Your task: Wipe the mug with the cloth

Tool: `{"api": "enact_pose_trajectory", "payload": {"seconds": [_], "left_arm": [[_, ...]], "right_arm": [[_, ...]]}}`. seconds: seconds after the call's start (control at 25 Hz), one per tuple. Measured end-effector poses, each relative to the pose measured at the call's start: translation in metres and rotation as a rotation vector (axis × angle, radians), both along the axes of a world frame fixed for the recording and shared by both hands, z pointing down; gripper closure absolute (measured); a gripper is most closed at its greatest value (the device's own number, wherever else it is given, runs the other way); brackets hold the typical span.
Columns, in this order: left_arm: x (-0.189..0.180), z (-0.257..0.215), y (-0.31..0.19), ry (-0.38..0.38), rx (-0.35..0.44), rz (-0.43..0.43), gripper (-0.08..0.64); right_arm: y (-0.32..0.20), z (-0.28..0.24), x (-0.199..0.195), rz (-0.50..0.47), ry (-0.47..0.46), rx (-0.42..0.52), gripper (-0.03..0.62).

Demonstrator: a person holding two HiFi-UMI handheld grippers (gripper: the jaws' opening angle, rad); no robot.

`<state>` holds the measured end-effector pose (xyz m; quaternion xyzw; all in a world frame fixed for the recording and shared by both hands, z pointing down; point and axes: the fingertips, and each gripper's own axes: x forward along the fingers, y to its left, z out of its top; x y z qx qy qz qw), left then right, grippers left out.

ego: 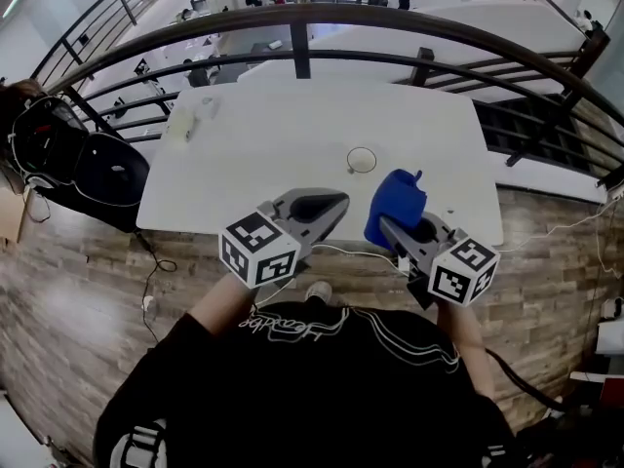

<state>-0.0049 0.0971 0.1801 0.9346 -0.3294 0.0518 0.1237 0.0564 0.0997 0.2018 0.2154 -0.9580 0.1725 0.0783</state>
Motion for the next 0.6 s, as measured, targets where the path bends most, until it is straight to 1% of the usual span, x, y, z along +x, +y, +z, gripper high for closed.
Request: {"api": "enact_pose_trajectory", "payload": {"seconds": [0.32,0.48,0.6], "left_arm": [[0.009,-0.004,0.017,-0.004,0.010,-0.004,0.552],[0.013,-0.007,0.025,-0.005,0.019,-0.003,0.552],[0.016,-0.009,0.033,-0.004,0.025,-0.006,0.552]], "right_arm": [[0.019,-0.007,0.007,-0.006,-0.008,0.013,0.541],[0.027,-0.014,0.012,-0.003,-0.044,0.003,0.541],[0.035,-0.017,0.016,-0.001,-0.051,0.007,0.541]]}}
